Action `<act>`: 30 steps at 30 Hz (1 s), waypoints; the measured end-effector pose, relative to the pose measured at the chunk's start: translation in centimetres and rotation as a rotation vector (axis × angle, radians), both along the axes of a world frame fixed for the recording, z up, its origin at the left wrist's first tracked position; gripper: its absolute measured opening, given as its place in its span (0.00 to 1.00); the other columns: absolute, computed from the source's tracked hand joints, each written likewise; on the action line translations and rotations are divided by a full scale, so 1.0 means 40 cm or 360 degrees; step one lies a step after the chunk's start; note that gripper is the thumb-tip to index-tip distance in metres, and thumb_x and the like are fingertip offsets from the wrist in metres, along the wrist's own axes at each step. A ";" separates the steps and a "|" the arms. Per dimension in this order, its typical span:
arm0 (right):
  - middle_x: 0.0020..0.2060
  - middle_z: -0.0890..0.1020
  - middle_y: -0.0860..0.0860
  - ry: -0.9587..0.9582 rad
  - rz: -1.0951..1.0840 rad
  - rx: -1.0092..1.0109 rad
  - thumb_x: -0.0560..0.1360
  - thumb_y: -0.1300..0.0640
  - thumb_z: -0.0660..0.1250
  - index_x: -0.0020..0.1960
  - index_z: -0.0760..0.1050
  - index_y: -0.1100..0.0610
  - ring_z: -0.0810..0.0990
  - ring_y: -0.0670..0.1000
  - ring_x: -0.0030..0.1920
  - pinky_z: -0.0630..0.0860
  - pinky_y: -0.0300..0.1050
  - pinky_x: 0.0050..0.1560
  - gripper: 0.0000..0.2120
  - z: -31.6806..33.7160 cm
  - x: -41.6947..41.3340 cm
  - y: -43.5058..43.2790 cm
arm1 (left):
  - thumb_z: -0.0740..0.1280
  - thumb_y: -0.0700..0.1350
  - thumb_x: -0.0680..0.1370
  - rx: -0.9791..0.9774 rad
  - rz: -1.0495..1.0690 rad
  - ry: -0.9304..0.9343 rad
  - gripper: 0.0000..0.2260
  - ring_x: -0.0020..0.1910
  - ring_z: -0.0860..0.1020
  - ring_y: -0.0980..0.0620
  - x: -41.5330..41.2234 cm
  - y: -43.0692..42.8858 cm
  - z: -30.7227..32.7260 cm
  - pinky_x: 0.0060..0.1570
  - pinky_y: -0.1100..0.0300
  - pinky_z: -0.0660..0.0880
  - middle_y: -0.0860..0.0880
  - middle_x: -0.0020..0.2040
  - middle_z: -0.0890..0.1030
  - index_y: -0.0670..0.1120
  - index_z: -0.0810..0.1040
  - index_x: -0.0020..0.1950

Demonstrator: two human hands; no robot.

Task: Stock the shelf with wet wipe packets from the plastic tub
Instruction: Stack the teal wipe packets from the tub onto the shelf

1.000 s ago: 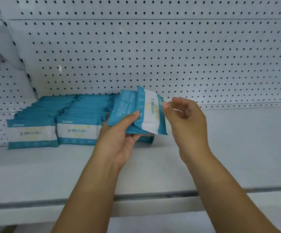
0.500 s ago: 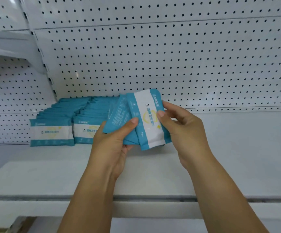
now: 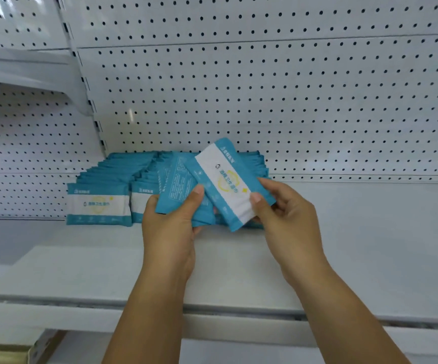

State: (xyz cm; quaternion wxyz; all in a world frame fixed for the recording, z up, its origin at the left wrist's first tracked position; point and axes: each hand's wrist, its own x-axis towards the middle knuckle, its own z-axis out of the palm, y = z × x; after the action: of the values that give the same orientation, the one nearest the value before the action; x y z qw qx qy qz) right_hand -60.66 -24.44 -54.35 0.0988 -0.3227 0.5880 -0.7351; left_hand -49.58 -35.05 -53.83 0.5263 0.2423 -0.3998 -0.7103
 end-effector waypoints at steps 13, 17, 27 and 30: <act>0.47 0.78 0.43 0.0942 -0.0356 0.0693 0.78 0.62 0.70 0.62 0.80 0.52 0.76 0.47 0.52 0.64 0.30 0.47 0.13 -0.044 -0.064 0.015 | 0.76 0.40 0.74 0.0069 0.0511 0.0117 0.13 0.52 0.85 0.51 0.050 -0.033 -0.003 0.54 0.47 0.82 0.52 0.52 0.85 0.51 0.76 0.53; 0.48 0.71 0.36 0.0884 -0.0159 0.0841 0.69 0.54 0.79 0.65 0.75 0.46 0.70 0.43 0.56 0.62 0.32 0.52 0.27 -0.038 -0.056 0.017 | 0.77 0.40 0.74 0.0056 0.0459 0.0085 0.13 0.50 0.85 0.52 0.045 -0.026 -0.001 0.53 0.49 0.83 0.54 0.50 0.85 0.51 0.76 0.52; 0.55 0.69 0.44 0.1255 -0.0433 0.0930 0.65 0.51 0.82 0.66 0.74 0.50 0.66 0.49 0.62 0.60 0.44 0.57 0.32 -0.023 -0.100 -0.038 | 0.76 0.40 0.74 0.0075 0.0331 0.0042 0.15 0.50 0.86 0.51 0.047 -0.031 -0.009 0.49 0.51 0.84 0.53 0.51 0.86 0.50 0.77 0.56; 0.61 0.69 0.47 0.1270 -0.0460 0.0896 0.63 0.51 0.83 0.68 0.73 0.49 0.63 0.49 0.63 0.57 0.45 0.58 0.35 -0.033 -0.098 -0.037 | 0.77 0.40 0.73 0.0070 0.0257 0.0040 0.17 0.52 0.86 0.49 0.049 -0.039 -0.006 0.53 0.46 0.83 0.51 0.53 0.86 0.48 0.77 0.59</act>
State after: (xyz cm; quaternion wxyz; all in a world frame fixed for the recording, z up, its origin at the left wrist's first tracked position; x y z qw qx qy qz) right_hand -64.57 -25.93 -55.69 -0.1530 -0.4546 0.7938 -0.3738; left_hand -47.63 -36.60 -54.09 0.5814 0.2762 -0.3566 -0.6771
